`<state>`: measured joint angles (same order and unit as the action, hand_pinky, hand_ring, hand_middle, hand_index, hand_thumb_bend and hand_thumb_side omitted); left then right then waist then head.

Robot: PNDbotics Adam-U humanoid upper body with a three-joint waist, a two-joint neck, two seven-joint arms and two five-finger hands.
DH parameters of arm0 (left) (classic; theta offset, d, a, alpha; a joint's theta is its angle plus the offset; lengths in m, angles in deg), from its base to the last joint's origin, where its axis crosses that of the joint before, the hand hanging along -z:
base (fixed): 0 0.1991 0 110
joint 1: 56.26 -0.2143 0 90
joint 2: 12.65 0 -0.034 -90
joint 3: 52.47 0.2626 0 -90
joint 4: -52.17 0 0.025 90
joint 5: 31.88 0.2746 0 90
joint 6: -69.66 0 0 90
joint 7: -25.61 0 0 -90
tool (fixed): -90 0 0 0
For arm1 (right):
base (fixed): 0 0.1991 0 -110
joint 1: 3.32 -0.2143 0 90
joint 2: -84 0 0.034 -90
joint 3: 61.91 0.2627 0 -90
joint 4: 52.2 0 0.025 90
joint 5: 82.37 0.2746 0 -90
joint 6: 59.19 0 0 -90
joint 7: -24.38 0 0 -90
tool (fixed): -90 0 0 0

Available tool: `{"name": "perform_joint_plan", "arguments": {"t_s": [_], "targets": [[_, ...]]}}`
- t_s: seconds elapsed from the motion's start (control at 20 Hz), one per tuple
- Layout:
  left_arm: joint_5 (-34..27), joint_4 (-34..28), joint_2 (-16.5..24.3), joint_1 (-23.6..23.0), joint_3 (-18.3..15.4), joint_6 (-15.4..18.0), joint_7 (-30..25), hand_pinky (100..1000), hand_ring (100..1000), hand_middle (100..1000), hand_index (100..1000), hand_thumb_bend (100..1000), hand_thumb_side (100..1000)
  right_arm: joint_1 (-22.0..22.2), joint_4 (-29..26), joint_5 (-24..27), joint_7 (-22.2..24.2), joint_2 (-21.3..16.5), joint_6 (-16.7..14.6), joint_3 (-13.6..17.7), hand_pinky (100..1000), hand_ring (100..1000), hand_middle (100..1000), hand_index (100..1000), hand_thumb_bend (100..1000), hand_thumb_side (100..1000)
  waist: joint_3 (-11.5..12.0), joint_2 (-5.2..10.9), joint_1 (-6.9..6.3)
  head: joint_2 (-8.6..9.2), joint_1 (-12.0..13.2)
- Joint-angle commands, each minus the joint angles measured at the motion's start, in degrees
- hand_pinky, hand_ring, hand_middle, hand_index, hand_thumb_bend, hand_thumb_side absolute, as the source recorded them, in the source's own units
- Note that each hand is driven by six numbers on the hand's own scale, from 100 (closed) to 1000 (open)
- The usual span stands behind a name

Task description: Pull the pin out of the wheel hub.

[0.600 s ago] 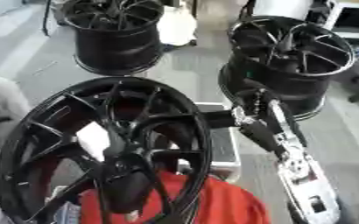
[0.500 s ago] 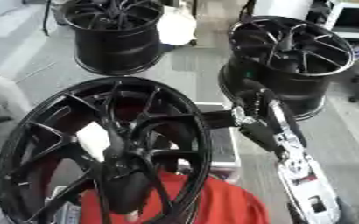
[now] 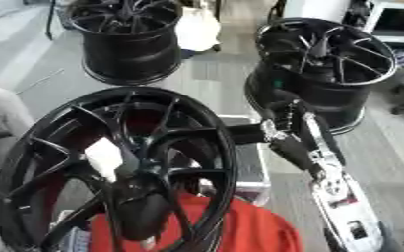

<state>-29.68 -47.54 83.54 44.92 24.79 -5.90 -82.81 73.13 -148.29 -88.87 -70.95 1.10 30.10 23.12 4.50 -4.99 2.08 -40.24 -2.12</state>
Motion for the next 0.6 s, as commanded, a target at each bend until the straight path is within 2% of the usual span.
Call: {"name": "perform_joint_plan", "arguments": {"t_s": [0.05, 0.25, 0.35, 0.4, 0.5, 0.6], "targets": [[-2.09, -2.08, 11.08, 1.9, 2.76, 5.82, -2.18, 583, 600, 677, 831, 100, 533, -0.72, -1.18, -0.03, 0.04, -1.27, 0.08, 0.04, 648, 628, 694, 902, 100, 343, -0.35, 0.46, -0.44, 0.46, 0.46], [-4.02, -1.2, 23.39, 5.74, 8.77, 15.61, -9.39, 639, 641, 708, 845, 100, 517, -0.79, -1.11, -0.06, 0.35, -1.42, 0.05, -0.29, 649, 628, 695, 902, 100, 343, -1.18, 0.44, -0.84, 0.5, 1.0], [-4.33, -0.34, 28.0, 8.9, 12.42, 19.66, -14.09, 657, 656, 719, 850, 103, 506, -0.91, -1.09, -0.09, 0.56, -1.49, 0.03, -0.47, 649, 628, 695, 902, 100, 343, -1.56, 0.47, -0.96, 0.43, 1.3], [-3.88, -0.03, 29.93, 10.7, 14.33, 21.35, -16.75, 690, 686, 740, 860, 147, 492, -0.97, -1.09, -0.11, 0.66, -1.53, 0.03, -0.57, 649, 629, 695, 902, 100, 343, -1.8, 0.51, -1.07, 0.4, 1.58], [-2.39, 0.76, 32.35, 14.49, 18.16, 24.05, -21.86, 711, 709, 756, 871, 178, 482, -1.01, -1.06, -0.14, 0.86, -1.62, 0.03, -0.77, 649, 629, 695, 902, 100, 343, -2.19, 0.61, -1.27, 0.34, 1.95], [-0.84, 1.97, 32.69, 18.39, 22.05, 26.03, -26.95, 733, 734, 780, 885, 212, 468, -0.97, -1.01, -0.15, 1.06, -1.73, 0.03, -0.95, 649, 629, 695, 903, 100, 343, -2.5, 0.75, -1.48, 0.17, 2.29]]}}
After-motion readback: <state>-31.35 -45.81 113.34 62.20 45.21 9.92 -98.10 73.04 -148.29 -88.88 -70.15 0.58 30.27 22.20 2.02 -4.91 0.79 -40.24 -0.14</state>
